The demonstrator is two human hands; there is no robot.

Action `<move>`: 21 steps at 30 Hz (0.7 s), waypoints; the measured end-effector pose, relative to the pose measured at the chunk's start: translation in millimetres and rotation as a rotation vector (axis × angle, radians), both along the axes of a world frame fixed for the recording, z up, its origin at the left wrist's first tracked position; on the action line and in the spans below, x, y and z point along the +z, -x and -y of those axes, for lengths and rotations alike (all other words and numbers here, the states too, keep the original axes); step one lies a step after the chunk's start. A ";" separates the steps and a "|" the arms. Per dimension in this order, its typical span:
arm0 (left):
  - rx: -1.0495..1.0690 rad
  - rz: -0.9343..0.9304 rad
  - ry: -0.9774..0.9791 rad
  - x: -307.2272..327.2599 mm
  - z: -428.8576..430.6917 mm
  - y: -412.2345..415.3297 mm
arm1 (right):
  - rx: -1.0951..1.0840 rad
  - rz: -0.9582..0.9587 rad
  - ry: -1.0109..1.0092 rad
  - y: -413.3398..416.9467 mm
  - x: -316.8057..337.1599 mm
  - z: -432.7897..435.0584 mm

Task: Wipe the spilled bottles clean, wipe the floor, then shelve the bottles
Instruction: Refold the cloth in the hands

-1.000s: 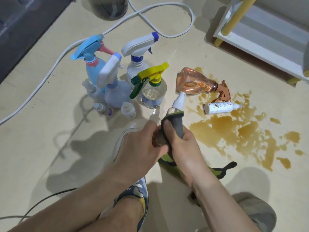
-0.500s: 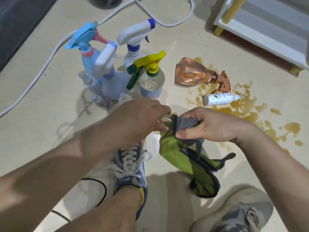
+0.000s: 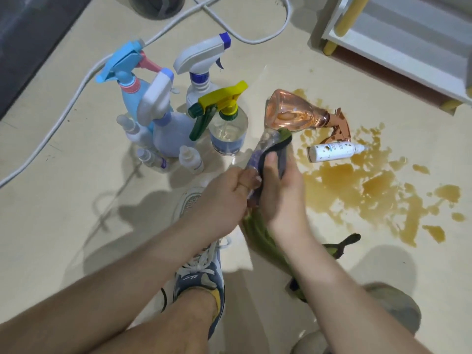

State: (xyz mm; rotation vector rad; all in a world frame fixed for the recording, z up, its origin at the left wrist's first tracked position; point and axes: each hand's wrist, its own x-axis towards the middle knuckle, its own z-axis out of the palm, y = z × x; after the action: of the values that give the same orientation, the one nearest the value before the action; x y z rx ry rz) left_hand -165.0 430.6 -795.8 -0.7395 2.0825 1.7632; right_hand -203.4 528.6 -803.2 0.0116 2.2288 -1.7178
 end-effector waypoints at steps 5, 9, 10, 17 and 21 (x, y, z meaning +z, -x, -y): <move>-0.224 -0.078 0.413 -0.6 4.6 -0.1 | 0.036 0.241 0.054 -27.5 12.7 0.6; -0.187 -0.045 0.260 -2.0 -10.5 -9.3 | -0.247 0.200 0.073 20.2 6.8 4.4; -0.147 -0.033 0.257 -2.5 -8.5 -4.2 | -0.220 0.149 0.103 16.9 5.6 10.9; -0.172 -0.038 0.227 1.7 -7.2 -5.1 | -0.071 0.081 0.061 -9.9 -2.4 5.7; -0.212 -0.064 0.258 -0.3 -3.8 -10.3 | 0.023 -0.215 -0.178 26.2 1.3 4.0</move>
State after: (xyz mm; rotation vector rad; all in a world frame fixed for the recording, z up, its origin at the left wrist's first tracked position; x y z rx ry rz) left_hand -154.6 434.3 -796.1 -0.5079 2.3627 1.4417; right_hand -229.6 524.6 -801.9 -0.1646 2.5201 -1.5687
